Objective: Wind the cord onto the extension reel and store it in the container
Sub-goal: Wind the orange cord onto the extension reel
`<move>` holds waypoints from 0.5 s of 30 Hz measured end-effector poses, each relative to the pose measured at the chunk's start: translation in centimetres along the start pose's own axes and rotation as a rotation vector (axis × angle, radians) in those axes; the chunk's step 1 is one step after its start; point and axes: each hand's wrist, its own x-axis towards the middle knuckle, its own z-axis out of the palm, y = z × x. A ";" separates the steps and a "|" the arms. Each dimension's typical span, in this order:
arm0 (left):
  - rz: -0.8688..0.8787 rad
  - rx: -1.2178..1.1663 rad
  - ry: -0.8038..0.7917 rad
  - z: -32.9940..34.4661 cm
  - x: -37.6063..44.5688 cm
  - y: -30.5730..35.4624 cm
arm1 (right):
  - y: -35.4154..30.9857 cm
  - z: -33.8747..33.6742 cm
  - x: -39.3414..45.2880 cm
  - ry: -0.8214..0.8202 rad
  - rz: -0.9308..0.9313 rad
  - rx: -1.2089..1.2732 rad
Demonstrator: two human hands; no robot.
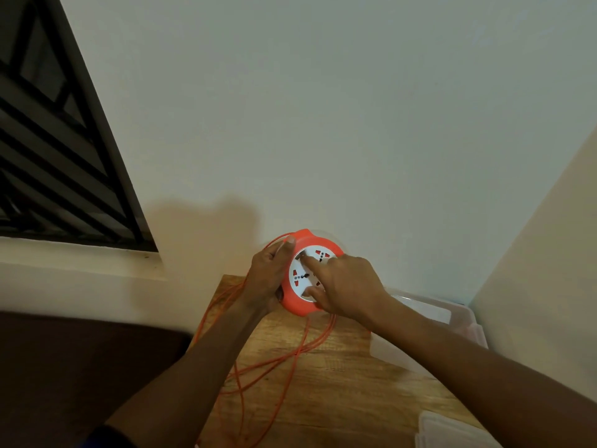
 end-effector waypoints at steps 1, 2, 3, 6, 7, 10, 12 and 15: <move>0.005 -0.003 0.014 0.1 0.0 0.0 | -0.2 0.3 0.0 0.012 0.056 0.042; 0.008 -0.009 0.025 0.2 0.0 0.0 | -0.3 0.6 -0.1 0.028 0.130 0.112; 0.011 -0.015 0.035 0.3 -0.1 -0.1 | -0.5 0.8 -0.2 0.044 0.227 0.211; 0.017 -0.035 0.082 0.3 0.0 -0.9 | -1.1 1.1 0.0 0.040 0.589 0.743; 0.011 -0.041 0.104 0.1 0.0 -1.0 | -1.3 1.3 0.1 0.008 0.672 0.918; -0.021 -0.052 0.131 -0.5 0.0 -1.2 | -2.0 1.5 -0.3 -0.143 0.808 1.394; -0.059 -0.061 0.122 -0.8 0.1 -1.4 | -2.3 1.0 -0.7 -0.218 0.779 1.396; -0.099 -0.089 0.097 -0.9 0.1 -1.4 | -2.0 0.2 -1.4 -0.115 0.496 0.722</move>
